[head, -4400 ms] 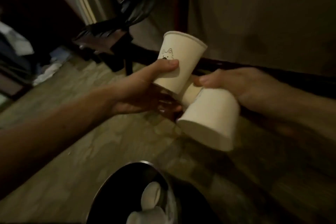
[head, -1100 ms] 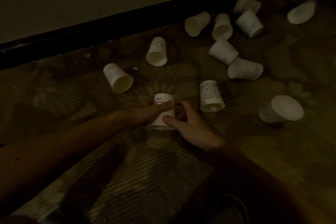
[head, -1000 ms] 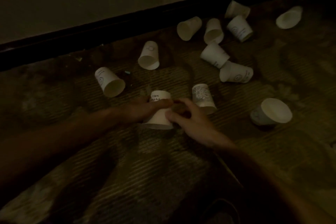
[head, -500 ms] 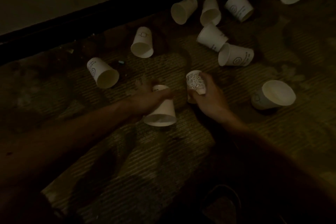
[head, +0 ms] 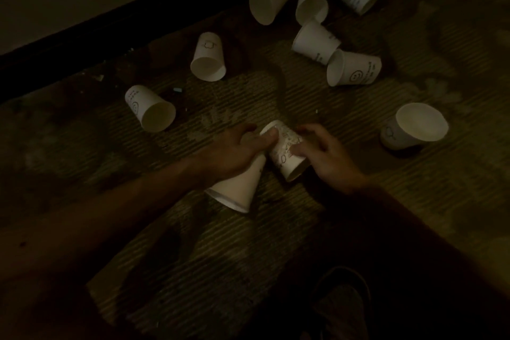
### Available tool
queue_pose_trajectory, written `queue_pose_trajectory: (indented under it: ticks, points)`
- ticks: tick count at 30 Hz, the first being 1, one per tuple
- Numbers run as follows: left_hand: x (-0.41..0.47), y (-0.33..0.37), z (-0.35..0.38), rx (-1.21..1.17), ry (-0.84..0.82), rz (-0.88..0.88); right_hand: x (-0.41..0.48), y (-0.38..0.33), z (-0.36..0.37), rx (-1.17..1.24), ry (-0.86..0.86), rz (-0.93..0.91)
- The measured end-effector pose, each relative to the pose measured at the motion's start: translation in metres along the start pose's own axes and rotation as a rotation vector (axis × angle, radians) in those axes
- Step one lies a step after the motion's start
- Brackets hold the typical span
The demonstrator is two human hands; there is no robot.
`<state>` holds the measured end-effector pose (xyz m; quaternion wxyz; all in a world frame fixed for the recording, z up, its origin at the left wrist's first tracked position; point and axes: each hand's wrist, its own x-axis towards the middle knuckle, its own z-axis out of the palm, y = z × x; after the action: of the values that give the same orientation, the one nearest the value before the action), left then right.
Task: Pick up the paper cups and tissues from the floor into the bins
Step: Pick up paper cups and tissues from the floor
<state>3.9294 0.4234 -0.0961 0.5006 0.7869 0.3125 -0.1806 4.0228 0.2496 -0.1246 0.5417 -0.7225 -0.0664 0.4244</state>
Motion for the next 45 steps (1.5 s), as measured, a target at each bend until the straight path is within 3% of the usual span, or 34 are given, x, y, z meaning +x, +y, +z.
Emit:
queue_pose_trajectory:
  ticks: [5,8,11,13,16,19,22,26,29,33,39,41,44,45]
  points:
    - [-0.001,0.007,0.002,-0.195,-0.385,-0.028,-0.013,-0.01,-0.006,0.047,-0.186,0.035]
    - [0.0,0.008,0.011,-0.278,-0.465,-0.011,-0.014,-0.011,-0.014,0.018,-0.234,0.048]
    - [0.001,0.014,0.018,-0.299,-0.501,-0.004,-0.015,-0.005,-0.017,0.111,-0.144,0.041]
    - [0.001,0.018,0.022,-0.305,-0.459,-0.004,-0.015,-0.003,-0.017,0.152,-0.083,0.004]
    - [-0.001,0.024,0.036,-0.22,-0.264,0.102,-0.018,-0.003,-0.02,0.082,-0.058,-0.032]
    - [-0.002,0.028,0.045,-0.057,-0.114,0.207,-0.023,-0.01,-0.028,-0.155,-0.056,-0.039]
    - [0.0,0.031,0.045,0.001,-0.016,0.219,-0.023,-0.023,-0.043,-0.478,0.012,-0.212]
    - [0.004,0.035,0.045,-0.061,0.108,0.256,-0.016,-0.041,-0.076,-0.859,0.402,-0.41]
    - [0.006,0.037,0.046,-0.091,0.101,0.214,-0.003,-0.039,-0.105,-1.198,0.654,-0.184]
    - [0.008,0.033,0.05,-0.082,0.103,0.219,0.01,-0.025,-0.124,-1.072,0.508,0.095]
    - [0.009,0.031,0.05,-0.077,0.099,0.2,0.013,-0.014,-0.128,-1.148,0.478,0.058]
    - [0.008,0.032,0.054,-0.149,0.06,0.22,0.012,-0.024,-0.127,-0.84,0.451,0.109]
    - [0.007,0.037,0.057,-0.278,0.027,0.235,0.007,-0.042,-0.109,-0.038,0.321,0.335]
    - [0.007,0.037,0.054,-0.333,0.006,0.224,0.006,-0.045,-0.104,0.064,0.286,0.356]
